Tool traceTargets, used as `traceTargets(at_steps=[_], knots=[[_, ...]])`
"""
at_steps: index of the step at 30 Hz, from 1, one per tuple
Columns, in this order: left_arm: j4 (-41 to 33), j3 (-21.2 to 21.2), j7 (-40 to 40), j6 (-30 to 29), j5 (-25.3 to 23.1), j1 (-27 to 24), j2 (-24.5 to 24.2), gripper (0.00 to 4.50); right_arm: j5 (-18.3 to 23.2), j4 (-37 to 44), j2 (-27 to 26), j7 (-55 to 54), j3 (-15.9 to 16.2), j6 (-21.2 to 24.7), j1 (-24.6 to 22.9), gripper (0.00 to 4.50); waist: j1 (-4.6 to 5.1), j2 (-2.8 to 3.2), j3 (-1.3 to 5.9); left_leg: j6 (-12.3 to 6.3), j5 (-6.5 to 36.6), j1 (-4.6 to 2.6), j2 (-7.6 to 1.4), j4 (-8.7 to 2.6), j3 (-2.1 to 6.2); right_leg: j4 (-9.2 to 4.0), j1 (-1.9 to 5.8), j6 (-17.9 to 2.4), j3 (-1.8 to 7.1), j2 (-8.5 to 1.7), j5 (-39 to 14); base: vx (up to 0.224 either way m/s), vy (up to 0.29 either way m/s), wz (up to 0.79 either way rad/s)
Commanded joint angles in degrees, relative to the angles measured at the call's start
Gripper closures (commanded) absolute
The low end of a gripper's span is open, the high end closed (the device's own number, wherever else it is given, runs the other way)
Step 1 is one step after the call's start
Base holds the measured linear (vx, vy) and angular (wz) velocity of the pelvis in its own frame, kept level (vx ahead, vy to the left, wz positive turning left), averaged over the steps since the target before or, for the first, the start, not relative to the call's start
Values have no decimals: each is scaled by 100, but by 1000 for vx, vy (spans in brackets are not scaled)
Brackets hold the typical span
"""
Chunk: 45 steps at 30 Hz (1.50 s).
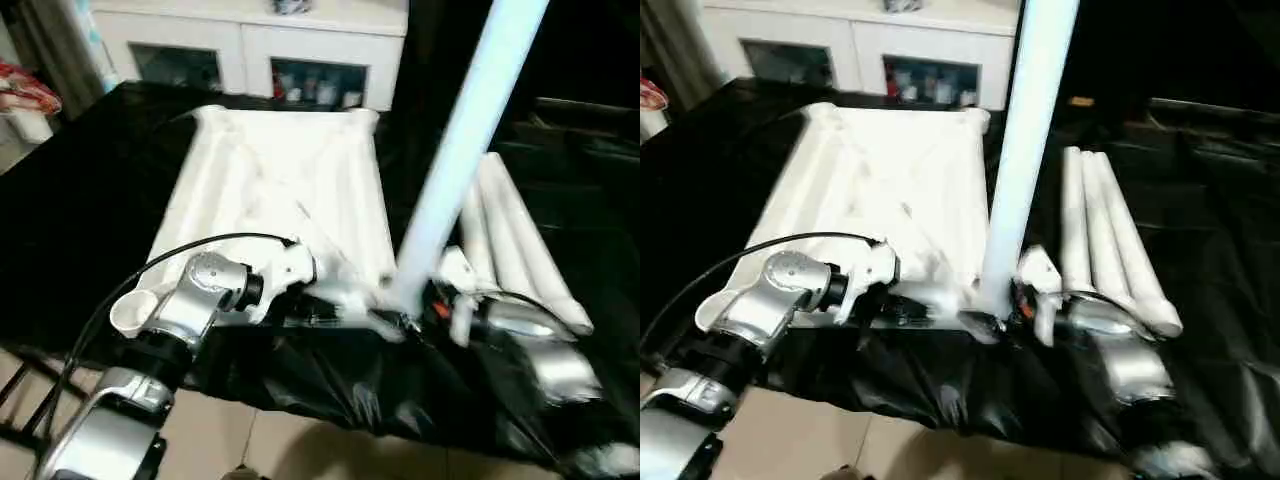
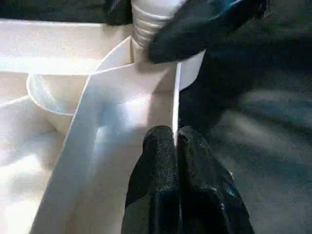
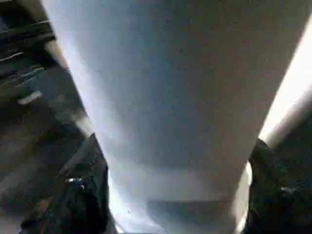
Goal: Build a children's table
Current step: Rotate leg to tighten
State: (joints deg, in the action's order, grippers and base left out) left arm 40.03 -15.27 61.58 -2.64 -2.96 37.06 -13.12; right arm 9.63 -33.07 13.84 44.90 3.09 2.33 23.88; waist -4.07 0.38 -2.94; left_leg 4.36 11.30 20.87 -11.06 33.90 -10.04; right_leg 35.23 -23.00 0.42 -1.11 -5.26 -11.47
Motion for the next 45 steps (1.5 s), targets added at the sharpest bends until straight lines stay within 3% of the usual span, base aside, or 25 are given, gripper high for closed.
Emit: traceTargets(at_steps=[1, 3, 5, 10, 12, 14, 15, 17, 23, 27, 34, 36, 40, 45], knots=[[-55, 235, -681, -13, 139, 247, 364, 450, -287, -577, -348, -661, 252, 193, -2, 172, 15, -29, 325, 5, 1282, -33, -130, -476, 30, -445, 287, -1355, 100, -237, -1212, 0, 0, 0], [-63, 255, -828, -59, 138, 258, 463, 450, -238, -713, -483, -923, 152, 250, 84, 172, 29, -46, 333, -47, 1270, -63, -133, -447, 6, -464, 253, -1327, 134, -230, -1109, 0, 0, 0], [-110, 256, -1044, -105, 119, 256, 614, 450, -189, -912, -682, -1331, 13, 300, 218, 172, 46, -31, 318, -101, 1275, -26, -125, -469, 18, -463, 271, -1299, 130, -223, -1134, 0, 0, 0], [-414, 154, -1228, -190, 111, 107, 938, 450, -242, -1337, -960, -1985, -169, 108, 470, 172, 50, -22, 357, -153, 1064, -23, -123, -445, 12, -427, 279, -1355, 126, -218, -705, 0, 0, 0], [-443, 106, -1201, -153, 123, 61, 1004, 450, -238, -1450, -1028, -1946, -231, 25, 527, 116, 48, -1, 362, -230, 937, -15, -119, -434, 9, -401, 282, -1402, 121, -206, -416, 0, 0, 0], [-447, 70, -1172, -120, 113, 36, 1009, 450, -209, -1447, -1042, -1884, -247, 40, 530, 100, 50, -9, 362, -290, 919, -15, -120, -434, 7, -397, 292, -1451, 113, -200, -285, 0, 0, 0], [-506, 0, -1116, -115, 99, -36, 991, 450, -299, -1454, -992, -1894, -183, -78, 547, 93, 49, 15, 366, -318, 931, -24, -127, -430, 6, -393, 288, -1489, 112, -202, -235, 0, 0, 0], [-524, -9, -1118, -126, 99, -49, 986, 450, -332, -1467, -979, -1923, -167, -121, 555, 69, 50, 7, 370, -336, 909, -26, -127, -425, 2, -387, 288, -1513, 112, -196, -157, 0, 0, 0], [-639, -54, -826, -137, 142, -120, 831, 450, -265, -1083, -712, -1169, -27, -285, 400, 69, 36, 1, 379, -462, 817, -10, -129, -402, -2, -367, 313, -1555, 111, -198, 105, 0, 0, 0], [-683, -97, -277, -30, 205, -158, 541, 450, -8, -249, -277, 197, 281, -184, -9, 69, -4, -8, 372, -627, 791, -8, -136, -391, -4, -364, 318, -1590, 104, -200, 165, 0, 0, 0], [-689, -134, 260, 45, 284, -175, 282, 450, 173, 394, 192, 1208, 540, -127, -346, 69, -27, -2, 354, -522, 1013, -26, -163, -418, 0, -392, 289, -1603, 107, -207, -236, 0, 0, 0], [-666, -160, 425, 94, 290, -174, 199, 450, 202, 577, 338, 1470, 631, -80, -444, 69, -87, 11, 360, -544, 926, -35, -168, -408, -3, -384, 295, -1585, 107, -198, -105, 0, 0, 0], [-631, -211, 814, 166, 293, -173, 32, 450, 184, 898, 592, 1911, 781, 63, -615, 108, -119, 15, 368, -573, 820, -26, -169, -393, -8, -351, 297, -1627, 96, -198, 102, 0, 0, 0], [-584, -232, 1105, 206, 290, -128, -87, 450, 200, 1140, 727, 2192, 893, 243, -732, 143, -123, 15, 358, -516, 957, -27, -177, -410, -6, -365, 291, -1632, 95, -207, -91, 0, 0, 0]])
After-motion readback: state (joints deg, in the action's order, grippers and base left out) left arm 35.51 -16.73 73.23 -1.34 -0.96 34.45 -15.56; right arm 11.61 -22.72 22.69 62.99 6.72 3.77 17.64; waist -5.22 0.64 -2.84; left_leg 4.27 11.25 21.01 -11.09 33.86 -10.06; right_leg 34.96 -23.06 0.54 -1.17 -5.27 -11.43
